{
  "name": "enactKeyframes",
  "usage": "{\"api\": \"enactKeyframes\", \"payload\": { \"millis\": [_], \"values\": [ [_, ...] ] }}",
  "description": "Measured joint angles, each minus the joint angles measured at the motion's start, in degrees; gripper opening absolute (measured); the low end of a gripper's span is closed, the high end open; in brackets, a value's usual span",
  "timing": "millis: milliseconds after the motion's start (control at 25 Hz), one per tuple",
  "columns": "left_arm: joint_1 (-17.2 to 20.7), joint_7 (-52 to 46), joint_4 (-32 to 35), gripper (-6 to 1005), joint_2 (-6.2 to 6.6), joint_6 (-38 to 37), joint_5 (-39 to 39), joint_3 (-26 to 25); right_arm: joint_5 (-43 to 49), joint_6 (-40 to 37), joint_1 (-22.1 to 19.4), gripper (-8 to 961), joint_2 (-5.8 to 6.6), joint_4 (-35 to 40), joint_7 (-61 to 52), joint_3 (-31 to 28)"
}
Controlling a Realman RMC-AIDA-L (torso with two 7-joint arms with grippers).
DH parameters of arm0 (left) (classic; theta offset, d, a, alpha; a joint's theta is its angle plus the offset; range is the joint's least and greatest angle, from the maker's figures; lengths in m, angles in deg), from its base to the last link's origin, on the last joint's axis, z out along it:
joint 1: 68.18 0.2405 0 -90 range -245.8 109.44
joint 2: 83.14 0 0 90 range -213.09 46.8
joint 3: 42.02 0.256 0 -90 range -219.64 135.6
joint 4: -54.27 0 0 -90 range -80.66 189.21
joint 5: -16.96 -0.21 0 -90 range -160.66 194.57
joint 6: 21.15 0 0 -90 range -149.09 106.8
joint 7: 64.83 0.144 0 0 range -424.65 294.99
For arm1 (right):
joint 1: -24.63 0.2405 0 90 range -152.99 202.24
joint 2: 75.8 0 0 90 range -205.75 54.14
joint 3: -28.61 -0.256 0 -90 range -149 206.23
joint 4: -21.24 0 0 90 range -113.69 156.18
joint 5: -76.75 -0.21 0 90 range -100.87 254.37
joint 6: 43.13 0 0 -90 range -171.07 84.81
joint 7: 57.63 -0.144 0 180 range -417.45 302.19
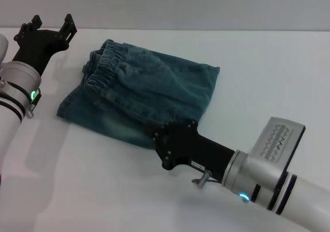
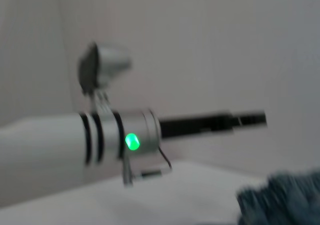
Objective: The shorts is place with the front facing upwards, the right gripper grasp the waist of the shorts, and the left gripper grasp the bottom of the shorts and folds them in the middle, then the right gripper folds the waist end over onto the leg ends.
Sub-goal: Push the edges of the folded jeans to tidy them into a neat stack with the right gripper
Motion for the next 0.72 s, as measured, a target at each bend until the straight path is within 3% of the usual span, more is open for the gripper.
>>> {"api": "enactKeyframes", "payload": {
  "millis": [720],
  "values": [
    [-0.05,-0.02,0.03,790,-0.11,0.15,0.3,0.75,-0.4,6.74,2.46,-2,0.33,7.32,-13.54,-1.13]
  ]
}}
